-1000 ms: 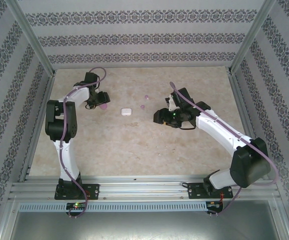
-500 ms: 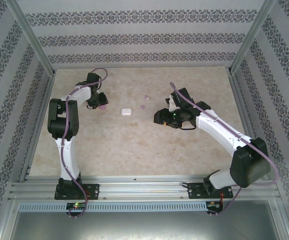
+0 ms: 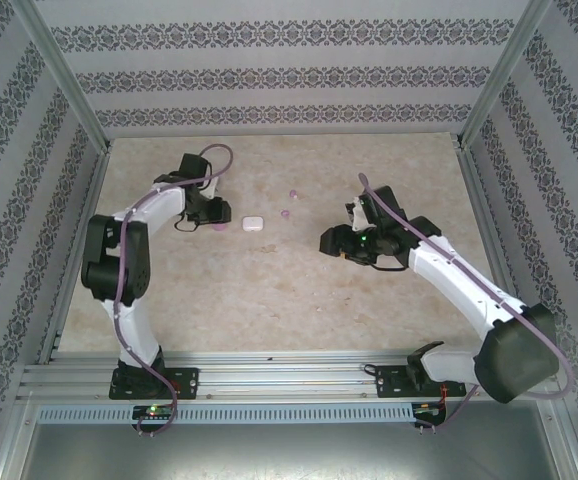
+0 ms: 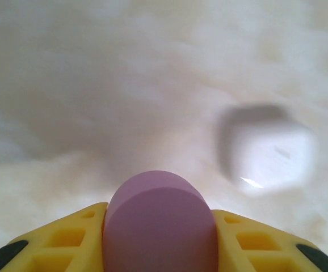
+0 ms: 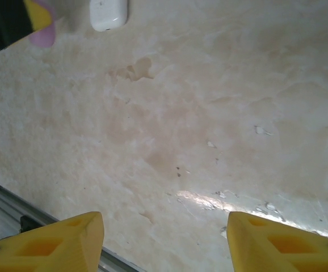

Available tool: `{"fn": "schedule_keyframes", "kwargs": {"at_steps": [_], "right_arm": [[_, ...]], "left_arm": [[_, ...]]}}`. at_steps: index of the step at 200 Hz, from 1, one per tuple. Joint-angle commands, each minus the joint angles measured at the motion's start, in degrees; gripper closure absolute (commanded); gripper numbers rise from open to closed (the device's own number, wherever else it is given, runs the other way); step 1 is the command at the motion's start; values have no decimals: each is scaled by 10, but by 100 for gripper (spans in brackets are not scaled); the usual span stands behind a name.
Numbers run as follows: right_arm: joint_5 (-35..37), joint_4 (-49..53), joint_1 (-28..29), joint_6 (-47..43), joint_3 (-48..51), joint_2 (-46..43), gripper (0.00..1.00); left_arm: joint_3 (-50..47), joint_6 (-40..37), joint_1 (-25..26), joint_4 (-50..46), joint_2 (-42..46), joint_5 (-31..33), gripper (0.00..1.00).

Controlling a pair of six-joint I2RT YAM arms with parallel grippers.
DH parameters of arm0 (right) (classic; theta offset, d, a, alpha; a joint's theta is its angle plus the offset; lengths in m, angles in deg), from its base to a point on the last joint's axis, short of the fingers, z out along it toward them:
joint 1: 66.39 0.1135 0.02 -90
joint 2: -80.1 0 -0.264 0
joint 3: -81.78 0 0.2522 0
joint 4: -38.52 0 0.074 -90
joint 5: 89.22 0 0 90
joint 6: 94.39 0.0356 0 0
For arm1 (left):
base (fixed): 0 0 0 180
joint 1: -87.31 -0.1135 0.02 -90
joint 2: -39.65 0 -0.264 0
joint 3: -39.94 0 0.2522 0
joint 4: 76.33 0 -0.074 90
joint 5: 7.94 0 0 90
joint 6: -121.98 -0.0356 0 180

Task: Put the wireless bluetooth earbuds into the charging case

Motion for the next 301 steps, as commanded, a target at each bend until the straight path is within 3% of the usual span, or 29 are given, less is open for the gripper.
{"fn": "schedule_keyframes", "kwargs": {"at_steps": [1,45,81,111,249,301], "right_arm": [[-33,-4,-12,9,25,-30,40],[-126,-70,-15,46,53,-52,41],[-188,-131,-1,83,70,-62,40],[-227,-160,9,104,79,-72,38],[-244,-149,56,93,38,-38,34],[-244,-145,59,97,24,-18,39]], "left_arm": [[-46,-81,45,42,79,-90,78],[-138,-176,147,103,195,-238,78],[-231,-177,192,262,272,-329,84],[-268,-160,209,349,303,-345,88],[-193,-212,254,248,256,-360,88],[-172,-235,258,215,249,-355,88]]}}
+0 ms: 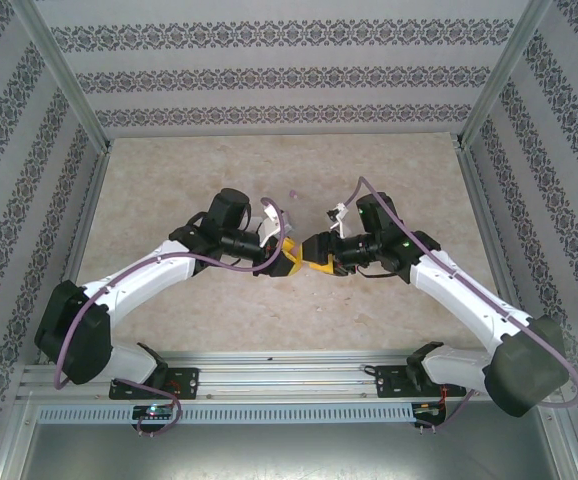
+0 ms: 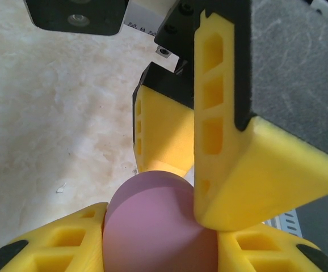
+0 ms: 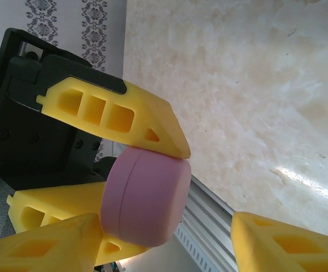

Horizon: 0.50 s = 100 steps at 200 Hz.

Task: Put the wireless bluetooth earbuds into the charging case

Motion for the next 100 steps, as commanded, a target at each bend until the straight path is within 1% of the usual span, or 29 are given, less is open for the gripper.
{"fn": "schedule_keyframes", "kwargs": {"at_steps": [1,45,82,100], "right_arm": [[-6,-5,10,0,-23,16,39],[11,10,12,8,-40,27,39],[37,23,8,23,-40,18,39],[31,30,14,18,-42,19,42]], "left_arm": [[32,-33,16,-18,-7,-21,88],[35,-43,17,-23,-7,-14,88],[34,-31,17,-9,-8,-17,87],[37,-29,17,-4,-10,-16,87]]}}
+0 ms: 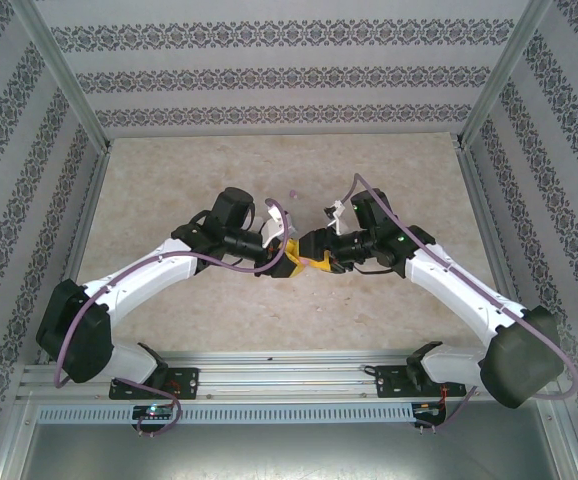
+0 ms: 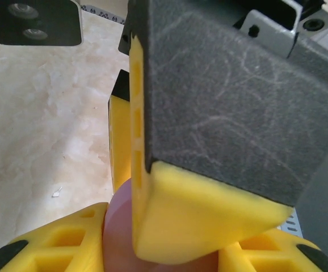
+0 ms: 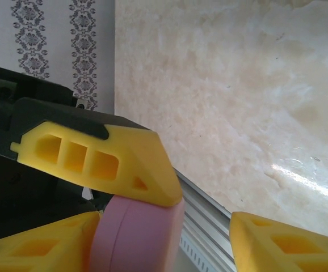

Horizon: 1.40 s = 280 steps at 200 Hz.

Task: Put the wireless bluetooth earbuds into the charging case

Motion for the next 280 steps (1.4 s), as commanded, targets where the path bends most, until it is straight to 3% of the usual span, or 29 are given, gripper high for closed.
{"fn": "schedule_keyframes", "kwargs": {"at_steps": [1,14,41,61,121,161,184,198,235,280], "right_arm": [[6,16,11,4,-19,-5,42],[-2,24,14,-1,-21,-1,48],[-9,32,15,-6,-21,-1,70],[-14,33,15,-3,-26,-5,79],[-34,-16,-6,47,-19,-5,80],[-62,-108,-25,126,-7,-9,80],[-74,-173,-28,180,2,-10,80],[-81,-209,-28,211,8,-10,81],[-88,-249,-27,250,15,-15,81],[-90,-311,-25,306,33,-22,81]], "left_arm": [[20,-9,7,18,-5,-16,87],[24,-11,7,18,-8,-9,87],[32,-15,7,10,-15,10,81],[33,-21,7,6,-14,31,73],[-9,1,1,55,28,91,46],[-129,52,-9,213,123,140,31],[-169,73,-16,253,160,155,30],[-184,89,-23,279,166,132,32],[-246,201,-55,499,144,72,40],[-230,241,-57,569,97,41,47]]}}
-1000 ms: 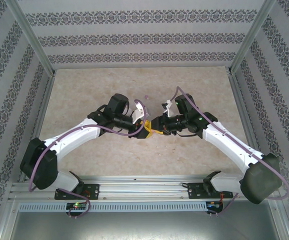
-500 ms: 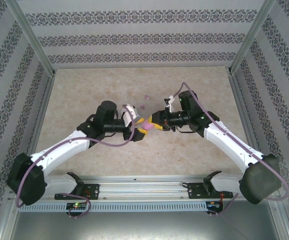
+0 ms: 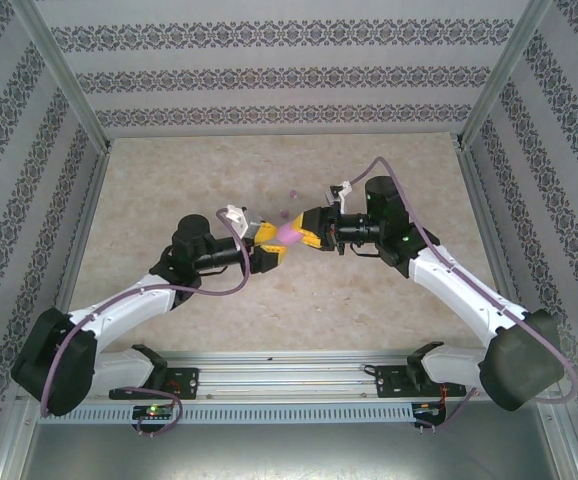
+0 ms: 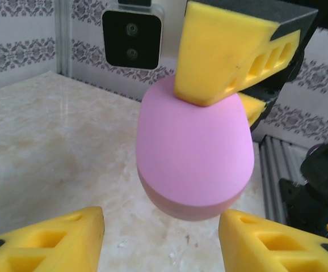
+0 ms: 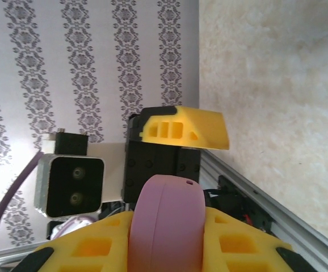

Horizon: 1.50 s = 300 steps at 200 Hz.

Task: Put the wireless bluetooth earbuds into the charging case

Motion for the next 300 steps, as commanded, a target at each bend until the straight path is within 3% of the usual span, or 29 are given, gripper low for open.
{"fn": "schedule_keyframes", "kwargs": {"at_steps": [1,65,108,204,234,258,300], "right_arm": [[-18,-70,0,50,16,-13,81],[-19,-112,2,82,30,-4,81],[-20,-126,3,91,33,0,81],[-17,-126,2,92,37,-4,81],[-17,-128,2,93,36,-4,81],[-18,-123,1,82,39,-5,74],[-14,-85,-9,4,35,-26,41]], "left_arm": [[11,52,-3,119,-13,-35,47],[20,86,-3,164,-27,-48,43],[20,106,-3,191,-45,-48,55],[23,108,-3,186,-57,-50,52],[25,113,-3,188,-60,-56,65],[28,120,-3,193,-58,-61,76],[38,114,-4,148,-42,-84,86]]}}
